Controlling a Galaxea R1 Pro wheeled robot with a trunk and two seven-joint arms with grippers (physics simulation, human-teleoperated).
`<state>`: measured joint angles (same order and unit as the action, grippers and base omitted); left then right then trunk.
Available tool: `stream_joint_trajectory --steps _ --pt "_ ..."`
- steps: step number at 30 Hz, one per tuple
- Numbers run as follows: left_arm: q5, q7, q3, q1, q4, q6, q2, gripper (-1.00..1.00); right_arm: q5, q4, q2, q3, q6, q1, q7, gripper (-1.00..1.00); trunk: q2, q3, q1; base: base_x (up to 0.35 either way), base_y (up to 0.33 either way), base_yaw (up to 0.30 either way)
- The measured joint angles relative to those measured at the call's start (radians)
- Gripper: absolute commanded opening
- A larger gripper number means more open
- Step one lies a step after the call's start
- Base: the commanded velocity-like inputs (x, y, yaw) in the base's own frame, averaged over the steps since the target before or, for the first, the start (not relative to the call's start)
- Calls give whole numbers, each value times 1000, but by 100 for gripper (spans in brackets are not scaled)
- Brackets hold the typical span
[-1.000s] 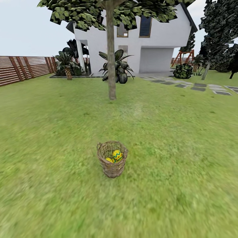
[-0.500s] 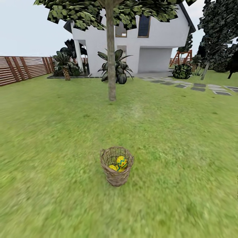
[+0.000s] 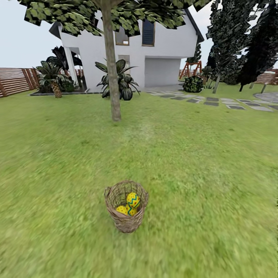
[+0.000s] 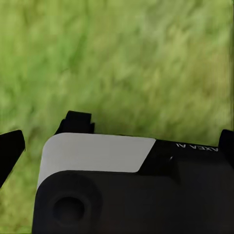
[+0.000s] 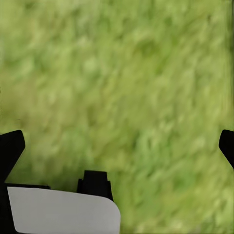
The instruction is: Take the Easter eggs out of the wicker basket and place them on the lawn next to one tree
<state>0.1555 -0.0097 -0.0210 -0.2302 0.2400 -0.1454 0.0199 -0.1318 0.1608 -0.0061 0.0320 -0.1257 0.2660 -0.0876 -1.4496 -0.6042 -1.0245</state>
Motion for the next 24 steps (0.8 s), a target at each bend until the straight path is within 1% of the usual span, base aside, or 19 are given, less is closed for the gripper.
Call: stream_joint_trajectory --steps 3,11,14,16,17,19,20,21,22,23,24 --pt "0 0 0 0 0 0 0 100 0 1 1 0 0 0 0 100 0 1 0 319 88 -74" --pt "0 0 0 0 0 0 0 100 0 1 1 -2 0 0 0 100 0 1 0 313 59 -8" --pt "-1 0 2 0 1 1 0 100 -1 1 2 -1 0 0 0 100 0 1 0 112 6 0" --pt "-2 0 3 0 2 6 3 100 -2 1 5 0 0 0 -1 100 0 1 -1 19 1 0" --pt "-3 0 4 0 5 12 10 100 -6 4 6 2 1 0 -1 100 0 1 -1 5 0 0" --pt "-3 0 3 0 12 21 11 100 -6 10 3 1 2 1 -2 100 0 1 -1 2 0 0" --pt "-5 5 0 -1 85 29 -1 100 7 96 2 -7 51 5 -6 100 0 1 -1 0 0 0" --pt "-5 6 0 0 107 28 -4 100 8 198 2 -6 71 8 -7 100 0 2 -1 0 0 0" --pt "-6 6 0 0 142 24 -14 100 16 254 1 -7 121 7 -8 100 0 2 -1 0 0 0" --pt "-6 6 -1 -1 178 21 -31 100 27 317 0 -10 180 8 -9 100 0 2 -1 0 0 0" --pt "-5 6 -1 -3 232 10 -60 100 46 419 -1 -16 286 9 -12 100 0 2 -1 0 0 0"
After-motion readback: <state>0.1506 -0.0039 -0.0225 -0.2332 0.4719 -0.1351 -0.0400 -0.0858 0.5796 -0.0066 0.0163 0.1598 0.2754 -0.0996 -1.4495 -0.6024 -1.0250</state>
